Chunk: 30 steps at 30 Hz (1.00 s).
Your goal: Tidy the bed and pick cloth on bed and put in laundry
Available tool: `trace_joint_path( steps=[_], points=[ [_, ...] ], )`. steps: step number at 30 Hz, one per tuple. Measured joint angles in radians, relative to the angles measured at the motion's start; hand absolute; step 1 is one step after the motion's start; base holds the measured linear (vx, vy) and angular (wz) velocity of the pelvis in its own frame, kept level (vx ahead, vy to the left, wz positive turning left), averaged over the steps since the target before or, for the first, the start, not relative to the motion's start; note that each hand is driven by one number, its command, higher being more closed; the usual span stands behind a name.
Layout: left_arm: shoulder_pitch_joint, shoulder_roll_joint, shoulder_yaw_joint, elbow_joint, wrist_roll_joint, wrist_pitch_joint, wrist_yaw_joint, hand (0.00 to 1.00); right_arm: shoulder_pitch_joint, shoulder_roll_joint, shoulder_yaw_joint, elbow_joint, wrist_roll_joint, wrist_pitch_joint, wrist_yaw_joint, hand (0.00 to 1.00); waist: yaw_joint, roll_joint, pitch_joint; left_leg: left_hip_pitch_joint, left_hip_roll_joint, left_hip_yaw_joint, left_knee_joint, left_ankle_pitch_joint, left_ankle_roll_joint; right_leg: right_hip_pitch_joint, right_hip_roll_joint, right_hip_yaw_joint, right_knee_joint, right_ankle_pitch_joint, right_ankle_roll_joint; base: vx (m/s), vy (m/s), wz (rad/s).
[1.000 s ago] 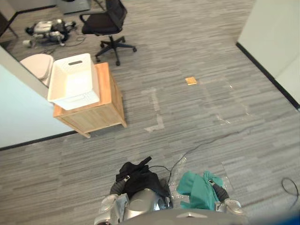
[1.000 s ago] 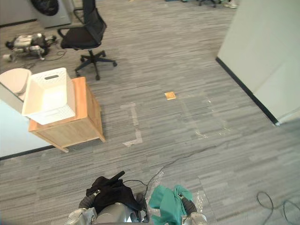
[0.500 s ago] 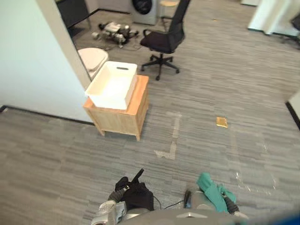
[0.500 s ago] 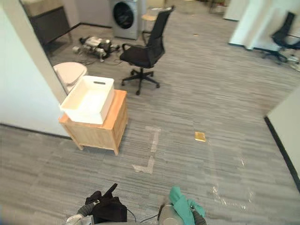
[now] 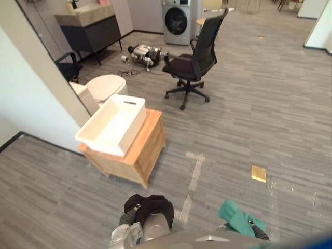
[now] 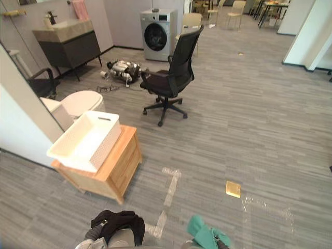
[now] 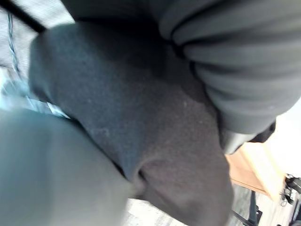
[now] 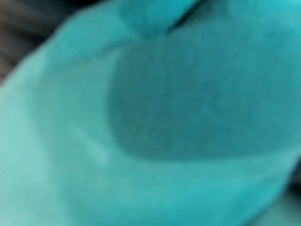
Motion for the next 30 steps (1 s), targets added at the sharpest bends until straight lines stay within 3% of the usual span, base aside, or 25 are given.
trace_joint_path(
  steps=[1,2,3,4,5,6,7,8,10,12,13,14,16,19,21,22,23,24,25,27,30],
  points=[
    [0.006,0.001,-0.004,0.004,0.0,0.0,-0.006,1.0,-0.026,-0.001,-0.009,0.009,-0.004,-0.01,0.011,1.0,0.004,0.0,0.01,0.019,-0.047,0.085,-0.267,0.002,0.015,0.047,-0.009,0.014,-0.027,-0.007,0.011,0.4,0.031,-0.48],
    [0.017,0.002,-0.01,0.004,0.0,0.0,-0.01,1.0,-0.03,-0.001,-0.019,0.008,-0.008,-0.02,0.015,1.0,0.003,0.001,0.01,0.04,-0.067,0.137,-0.407,0.039,0.028,0.06,-0.015,0.016,-0.03,-0.017,0.027,0.52,0.058,-0.32],
    [0.037,0.003,-0.021,0.014,-0.001,0.002,-0.019,1.0,-0.031,0.0,-0.045,0.006,-0.034,-0.043,0.028,1.0,0.002,0.016,0.016,0.09,-0.087,0.282,-0.613,0.163,0.199,0.093,-0.003,0.008,-0.031,-0.044,0.059,0.58,0.061,0.44],
    [0.022,0.039,-0.031,0.023,0.0,0.011,-0.029,1.0,-0.025,0.039,-0.066,0.016,-0.056,-0.065,0.033,1.0,-0.01,-0.045,0.012,0.12,-0.14,0.371,-0.646,0.166,0.195,0.139,-0.058,-0.03,-0.061,-0.054,0.08,0.46,0.048,0.68],
    [0.02,0.044,-0.038,0.023,0.0,0.013,-0.029,1.0,-0.022,0.042,-0.065,0.015,-0.062,-0.07,0.035,1.0,-0.014,-0.05,0.01,0.118,-0.142,0.399,-0.646,0.164,0.191,0.146,-0.066,-0.042,-0.072,-0.049,0.087,0.41,0.068,1.18],
    [0.01,0.055,-0.058,0.026,0.002,0.018,-0.029,1.0,-0.018,0.044,-0.067,0.015,-0.071,-0.09,0.037,1.0,-0.027,-0.055,0.005,0.102,-0.136,0.502,-0.63,0.118,0.148,0.167,-0.069,-0.078,-0.102,-0.023,0.113,0.31,0.109,1.06],
    [0.001,0.054,-0.061,0.044,-0.004,0.026,-0.029,1.0,-0.014,0.036,-0.067,0.016,-0.078,-0.101,0.032,1.0,-0.027,-0.041,-0.004,0.109,-0.138,0.529,-0.63,0.045,0.169,0.166,-0.064,-0.092,-0.091,-0.017,0.116,0.5,0.175,1.03],
    [0.001,0.05,-0.058,0.046,-0.009,0.034,-0.027,1.0,-0.013,0.032,-0.064,0.015,-0.086,-0.103,0.029,1.0,-0.024,-0.03,-0.01,0.11,-0.145,0.522,-0.633,0.012,0.203,0.154,-0.065,-0.092,-0.066,-0.017,0.116,0.55,0.177,0.64],
    [0.006,0.045,-0.058,0.054,-0.016,0.054,-0.019,1.0,-0.014,0.032,-0.072,0.018,-0.119,-0.102,0.02,1.0,0.005,-0.032,-0.014,0.141,-0.174,0.507,-0.639,-0.021,0.223,0.096,-0.117,-0.092,0.151,-0.038,0.153,0.46,0.123,0.32],
    [0.016,0.062,-0.084,0.059,-0.014,0.06,-0.016,1.0,-0.027,0.034,-0.058,0.008,-0.139,-0.107,0.006,1.0,0.005,-0.051,-0.017,0.216,-0.224,0.435,-0.658,-0.036,0.242,-0.086,-0.236,-0.072,0.661,0.031,0.189,0.45,0.051,0.7],
    [0.017,0.067,-0.096,0.062,-0.013,0.062,-0.015,1.0,-0.028,0.03,-0.052,0.004,-0.139,-0.11,0.002,1.0,0.001,-0.053,-0.017,0.241,-0.234,0.411,-0.67,-0.036,0.242,-0.118,-0.256,-0.072,0.745,0.028,0.186,0.42,-0.013,0.99],
    [0.019,0.066,-0.107,0.061,-0.015,0.063,-0.013,1.0,-0.028,0.017,-0.037,-0.007,-0.139,-0.117,-0.001,1.0,-0.003,-0.048,-0.016,0.301,-0.242,0.363,-0.701,-0.036,0.242,-0.175,-0.282,-0.073,0.851,0.007,0.153,0.38,-0.056,0.87],
    [0.016,0.068,-0.123,0.057,-0.049,0.065,0.003,1.0,-0.022,0.016,-0.037,-0.025,-0.139,-0.128,0.0,1.0,-0.007,-0.042,-0.016,0.37,-0.241,0.281,-0.747,-0.033,0.234,-0.263,-0.278,-0.053,0.861,-0.02,0.116,0.34,-0.115,1.22],
    [-0.017,0.07,-0.134,0.049,-0.095,0.081,0.02,1.0,0.004,0.032,-0.034,-0.055,-0.139,-0.137,-0.001,1.0,-0.024,-0.052,-0.021,0.406,-0.223,0.085,-0.787,-0.022,0.206,-0.4,-0.22,0.07,0.633,-0.051,0.102,0.27,-0.241,1.95],
    [-0.036,0.05,-0.13,0.038,-0.096,0.079,0.019,1.0,0.035,0.044,-0.024,-0.071,-0.135,-0.136,-0.003,1.0,-0.032,-0.056,-0.023,0.407,-0.213,-0.062,-0.782,-0.028,0.18,-0.418,-0.16,0.262,0.389,-0.035,0.11,0.24,-0.322,2.17],
    [-0.03,0.044,-0.12,0.03,-0.095,0.072,0.02,1.0,0.052,0.045,-0.002,-0.072,-0.133,-0.136,-0.006,1.0,-0.032,-0.066,-0.032,0.401,-0.214,-0.13,-0.763,-0.041,0.158,-0.41,-0.148,0.351,0.282,0.004,0.114,0.22,-0.288,1.67],
    [-0.027,0.044,-0.112,0.023,-0.094,0.07,0.021,1.0,0.062,0.047,0.012,-0.071,-0.133,-0.136,-0.009,1.0,-0.029,-0.078,-0.039,0.402,-0.215,-0.145,-0.753,-0.051,0.143,-0.406,-0.144,0.377,0.243,0.04,0.111,0.35,-0.506,1.54],
    [-0.006,0.047,-0.085,-0.002,-0.092,0.053,0.036,1.0,0.067,0.06,0.056,-0.071,-0.137,-0.127,-0.01,1.0,-0.008,-0.121,-0.06,0.4,-0.222,-0.152,-0.713,-0.089,0.1,-0.379,-0.158,0.39,0.19,0.11,0.139,0.3,-0.449,0.94],
    [-0.001,0.035,-0.076,0.002,-0.093,0.05,0.049,1.0,0.058,0.052,0.069,-0.07,-0.138,-0.122,-0.011,1.0,0.002,-0.11,-0.062,0.4,-0.194,-0.147,-0.687,-0.109,0.072,-0.355,-0.151,0.364,0.185,0.074,0.154,0.28,-0.436,0.78],
    [0.01,0.0,-0.072,0.002,-0.094,0.04,0.062,1.0,0.031,0.016,0.102,-0.078,-0.139,-0.115,0.001,1.0,-0.002,-0.067,-0.08,0.374,-0.124,-0.118,-0.668,-0.116,0.051,-0.333,-0.116,0.288,0.159,0.064,0.135,0.16,-0.311,0.64],
    [0.009,-0.026,-0.075,0.001,-0.094,0.033,0.08,1.0,0.011,0.015,0.119,-0.09,-0.138,-0.104,0.008,1.0,-0.003,-0.038,-0.092,0.366,-0.045,0.023,-0.713,-0.06,0.002,-0.274,-0.106,0.169,0.09,0.066,0.109,0.14,-0.308,1.11]
  ],
)
